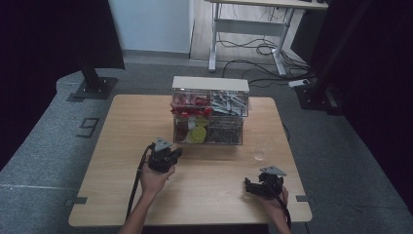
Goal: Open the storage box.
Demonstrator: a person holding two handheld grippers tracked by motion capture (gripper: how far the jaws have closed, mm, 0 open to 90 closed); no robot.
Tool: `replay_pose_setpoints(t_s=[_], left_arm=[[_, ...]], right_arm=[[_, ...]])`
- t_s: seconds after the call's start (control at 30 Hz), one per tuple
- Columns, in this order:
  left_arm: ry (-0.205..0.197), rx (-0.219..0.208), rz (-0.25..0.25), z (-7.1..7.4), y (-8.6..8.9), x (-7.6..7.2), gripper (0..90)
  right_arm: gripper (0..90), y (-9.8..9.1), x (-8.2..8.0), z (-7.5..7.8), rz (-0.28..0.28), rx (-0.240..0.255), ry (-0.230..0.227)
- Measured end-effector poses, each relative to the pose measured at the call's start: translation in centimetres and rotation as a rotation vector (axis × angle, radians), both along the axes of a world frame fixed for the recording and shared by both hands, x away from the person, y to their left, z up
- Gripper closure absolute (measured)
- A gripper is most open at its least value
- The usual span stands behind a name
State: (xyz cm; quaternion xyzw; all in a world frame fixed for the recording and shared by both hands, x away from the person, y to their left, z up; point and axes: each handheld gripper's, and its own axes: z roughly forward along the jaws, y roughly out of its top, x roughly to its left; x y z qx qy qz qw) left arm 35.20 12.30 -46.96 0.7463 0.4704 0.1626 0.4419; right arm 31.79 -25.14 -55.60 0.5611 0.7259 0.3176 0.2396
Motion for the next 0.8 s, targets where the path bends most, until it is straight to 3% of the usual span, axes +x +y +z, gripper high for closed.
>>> replay_pose_setpoints(t_s=[0.33, 0.8], left_arm=[[0.035, -0.036, -0.009, -0.8, -0.5, 1.9, 90.0], [0.070, -0.001, 0.004, -2.6, -1.5, 3.6, 90.0]], right_arm=[[7.3, 0.0, 0.0, 0.0, 0.001, -0.002, -0.002], [7.2, 0.0, 0.0, 0.0, -0.003, -0.001, -0.001]])
